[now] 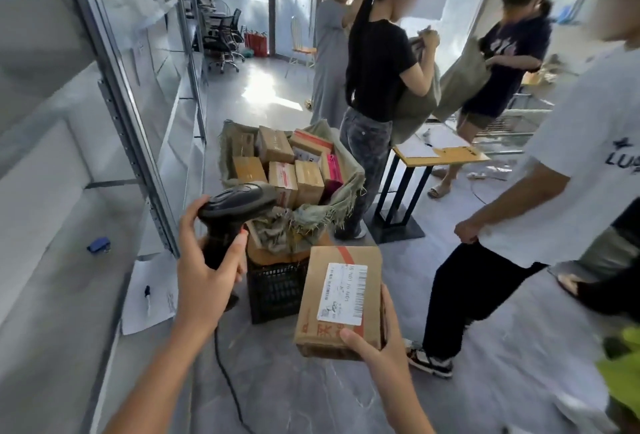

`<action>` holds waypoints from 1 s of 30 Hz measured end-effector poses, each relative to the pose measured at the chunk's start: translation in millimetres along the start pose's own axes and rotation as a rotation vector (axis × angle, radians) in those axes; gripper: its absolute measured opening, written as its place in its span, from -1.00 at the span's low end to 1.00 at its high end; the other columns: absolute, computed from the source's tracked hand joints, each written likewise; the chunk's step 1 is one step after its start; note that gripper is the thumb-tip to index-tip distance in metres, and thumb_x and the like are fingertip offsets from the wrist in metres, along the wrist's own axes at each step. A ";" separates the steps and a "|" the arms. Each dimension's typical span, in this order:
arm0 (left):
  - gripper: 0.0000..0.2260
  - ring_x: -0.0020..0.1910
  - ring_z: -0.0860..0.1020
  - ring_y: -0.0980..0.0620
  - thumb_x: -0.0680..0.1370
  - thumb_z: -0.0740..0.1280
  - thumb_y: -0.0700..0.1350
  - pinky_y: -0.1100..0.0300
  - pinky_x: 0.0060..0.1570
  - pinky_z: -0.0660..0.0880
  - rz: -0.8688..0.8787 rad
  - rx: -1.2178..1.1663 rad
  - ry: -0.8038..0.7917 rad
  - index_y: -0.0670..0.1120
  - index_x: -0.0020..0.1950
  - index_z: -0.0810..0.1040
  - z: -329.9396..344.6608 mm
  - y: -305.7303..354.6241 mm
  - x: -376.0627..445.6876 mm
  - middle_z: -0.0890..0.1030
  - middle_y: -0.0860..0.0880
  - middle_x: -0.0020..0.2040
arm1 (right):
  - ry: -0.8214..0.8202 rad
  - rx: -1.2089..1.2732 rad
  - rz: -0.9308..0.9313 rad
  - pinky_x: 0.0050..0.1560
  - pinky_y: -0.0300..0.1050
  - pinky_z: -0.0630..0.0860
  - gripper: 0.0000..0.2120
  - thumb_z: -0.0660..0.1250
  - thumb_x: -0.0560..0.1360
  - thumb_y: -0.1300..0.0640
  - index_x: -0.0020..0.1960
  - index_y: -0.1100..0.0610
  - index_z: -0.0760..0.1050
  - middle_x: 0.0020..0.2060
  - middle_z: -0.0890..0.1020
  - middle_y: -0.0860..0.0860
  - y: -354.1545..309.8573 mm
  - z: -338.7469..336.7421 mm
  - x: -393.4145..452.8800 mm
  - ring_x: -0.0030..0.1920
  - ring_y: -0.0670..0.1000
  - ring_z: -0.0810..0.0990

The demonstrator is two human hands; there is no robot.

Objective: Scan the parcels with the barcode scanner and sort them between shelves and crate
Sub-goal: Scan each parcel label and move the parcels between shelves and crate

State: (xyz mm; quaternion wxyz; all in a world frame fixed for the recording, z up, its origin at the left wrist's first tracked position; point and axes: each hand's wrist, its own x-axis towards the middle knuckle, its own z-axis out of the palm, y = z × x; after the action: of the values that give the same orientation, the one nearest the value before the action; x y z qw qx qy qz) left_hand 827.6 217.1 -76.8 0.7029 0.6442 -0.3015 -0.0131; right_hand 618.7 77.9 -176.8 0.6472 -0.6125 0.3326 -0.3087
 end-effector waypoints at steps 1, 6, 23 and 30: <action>-0.41 -0.43 0.53 -0.08 0.61 0.35 -0.27 0.07 -0.40 0.55 0.008 -0.004 -0.003 0.39 0.32 0.28 -1.2 -3.8 12.6 0.63 -0.09 -0.17 | 0.014 0.003 0.008 0.02 -0.18 0.62 -0.16 0.57 0.39 0.29 0.39 -0.35 0.26 0.19 0.58 -0.37 -1.3 5.8 7.0 0.20 -0.25 0.57; -0.45 -0.41 0.53 -0.11 0.61 0.34 -0.30 0.02 -0.39 0.55 0.020 -0.032 -0.019 0.23 0.39 0.25 4.1 -22.9 65.4 0.64 0.04 -0.15 | 0.031 -0.027 -0.007 0.09 -0.18 0.60 -0.07 0.57 0.28 0.13 0.49 -0.27 0.20 0.29 0.54 -0.27 -8.4 33.8 47.2 0.26 -0.23 0.54; -0.42 -0.28 0.62 0.05 0.61 0.36 -0.22 0.27 -0.31 0.57 -0.091 0.127 -0.054 0.20 0.48 0.19 119.3 -130.6 194.1 0.58 -0.19 0.23 | 0.071 -0.169 -0.037 0.48 0.19 0.33 0.01 0.58 0.26 -0.09 0.56 -0.27 0.11 0.51 0.31 -0.15 -2.8 18.8 254.0 0.51 -0.10 0.28; -0.42 -0.10 0.66 -0.21 0.61 0.36 -0.19 0.15 -0.25 0.61 -0.142 0.140 0.114 0.28 0.46 0.20 145.3 -163.5 246.6 0.55 -0.30 0.24 | -0.057 -0.254 -0.058 0.46 0.22 0.33 0.00 0.58 0.28 -0.12 0.56 -0.26 0.09 0.51 0.31 -0.15 -10.4 12.0 362.0 0.51 -0.09 0.29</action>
State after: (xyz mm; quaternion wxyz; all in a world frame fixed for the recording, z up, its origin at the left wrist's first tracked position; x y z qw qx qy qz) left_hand 1025.8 -41.4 -127.5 0.6695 0.7111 -0.2147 -0.0054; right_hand 841.5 -207.8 -185.0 0.5645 -0.7073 0.3328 -0.2652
